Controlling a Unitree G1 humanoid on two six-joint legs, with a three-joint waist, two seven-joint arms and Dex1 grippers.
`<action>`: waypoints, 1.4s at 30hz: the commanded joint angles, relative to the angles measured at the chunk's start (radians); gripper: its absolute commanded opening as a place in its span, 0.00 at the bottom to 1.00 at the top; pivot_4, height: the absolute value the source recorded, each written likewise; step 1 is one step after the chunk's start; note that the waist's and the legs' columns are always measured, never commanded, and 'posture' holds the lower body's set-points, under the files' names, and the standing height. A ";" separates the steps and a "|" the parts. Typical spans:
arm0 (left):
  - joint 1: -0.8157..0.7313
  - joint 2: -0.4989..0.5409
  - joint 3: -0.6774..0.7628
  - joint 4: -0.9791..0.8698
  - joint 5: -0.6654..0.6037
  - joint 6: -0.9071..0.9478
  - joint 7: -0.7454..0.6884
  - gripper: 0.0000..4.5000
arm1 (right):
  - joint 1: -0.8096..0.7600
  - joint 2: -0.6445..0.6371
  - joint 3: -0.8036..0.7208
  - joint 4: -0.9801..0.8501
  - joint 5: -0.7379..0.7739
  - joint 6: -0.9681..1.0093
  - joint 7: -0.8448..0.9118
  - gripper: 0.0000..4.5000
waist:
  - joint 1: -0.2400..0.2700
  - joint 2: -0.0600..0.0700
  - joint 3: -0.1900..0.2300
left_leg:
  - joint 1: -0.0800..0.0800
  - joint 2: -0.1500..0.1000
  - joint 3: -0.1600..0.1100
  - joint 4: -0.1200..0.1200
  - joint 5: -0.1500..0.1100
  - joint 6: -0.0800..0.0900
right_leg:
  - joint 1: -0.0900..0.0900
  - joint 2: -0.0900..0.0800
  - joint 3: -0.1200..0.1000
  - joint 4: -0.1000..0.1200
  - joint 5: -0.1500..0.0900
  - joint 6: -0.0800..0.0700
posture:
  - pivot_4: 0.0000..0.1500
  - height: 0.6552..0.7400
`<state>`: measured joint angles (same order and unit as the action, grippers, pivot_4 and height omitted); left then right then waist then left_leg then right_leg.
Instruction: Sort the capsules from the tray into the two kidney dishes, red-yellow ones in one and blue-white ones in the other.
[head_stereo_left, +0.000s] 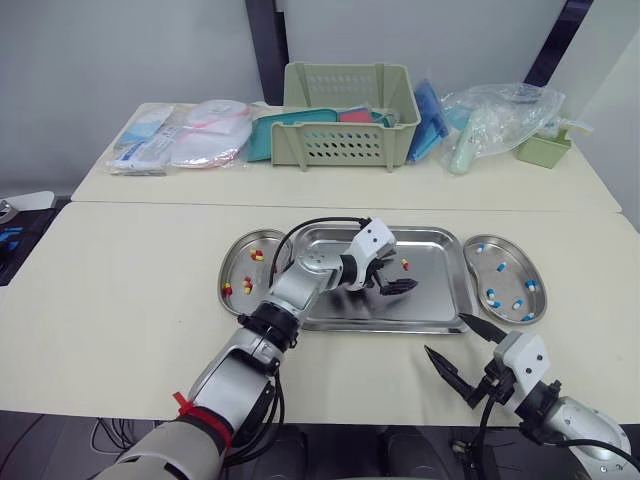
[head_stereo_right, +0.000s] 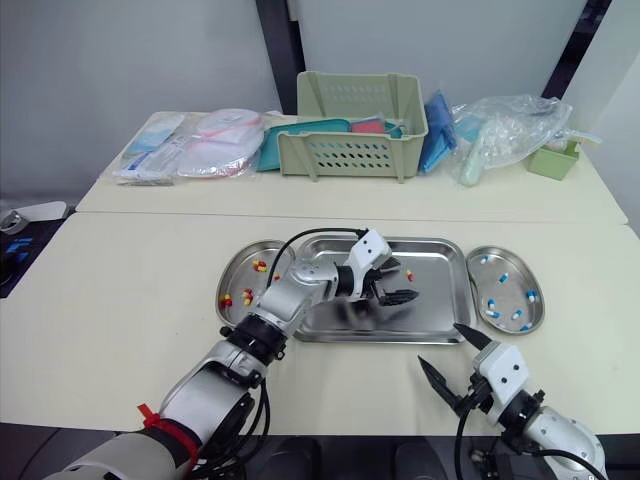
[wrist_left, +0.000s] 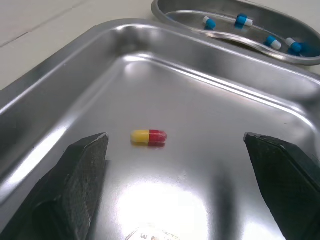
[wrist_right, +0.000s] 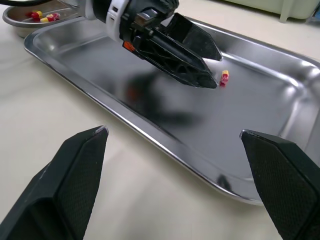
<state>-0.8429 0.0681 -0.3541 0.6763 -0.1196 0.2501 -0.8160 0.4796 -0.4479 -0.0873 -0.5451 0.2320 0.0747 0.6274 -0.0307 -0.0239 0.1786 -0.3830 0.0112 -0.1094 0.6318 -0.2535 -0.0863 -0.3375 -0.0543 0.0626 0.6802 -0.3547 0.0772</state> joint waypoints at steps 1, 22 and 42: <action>-0.052 -0.038 0.022 0.080 0.027 -0.072 0.002 1.00 | 0.005 0.004 0.004 -0.058 0.000 -0.001 -0.022 0.99 | 0.000 0.000 0.000 | 0.000 0.000 0.000 0.000 0.000 0.000 | 0.000 0.000 0.000 0.000 0.000 0.000 | 1.00 1.00; -0.133 -0.096 0.059 0.351 0.143 -0.198 -0.051 0.29 | -0.006 -0.002 0.027 -0.181 0.000 0.122 -0.099 1.00 | 0.000 0.000 0.000 | 0.000 0.000 0.000 0.000 0.000 0.000 | 0.000 0.000 0.000 0.000 0.000 0.000 | 1.00 1.00; -0.019 0.020 0.137 -0.170 0.048 -0.018 -0.118 0.11 | -0.031 -0.048 0.018 -0.200 0.008 0.144 -0.059 1.00 | -0.004 0.000 0.000 | 0.000 0.000 -0.001 0.000 0.000 0.000 | -0.001 0.000 0.000 0.001 0.000 0.000 | 1.00 1.00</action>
<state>-0.8868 0.0593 -0.2431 0.6595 -0.0371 0.1659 -0.9218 0.4517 -0.4796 -0.0562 -0.7011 0.2227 0.2312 0.5473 -0.0347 -0.0236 0.1785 -0.3831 0.0116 -0.1103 0.6319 -0.2532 -0.0868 -0.3377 -0.0542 0.0622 0.6809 -0.3548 0.0773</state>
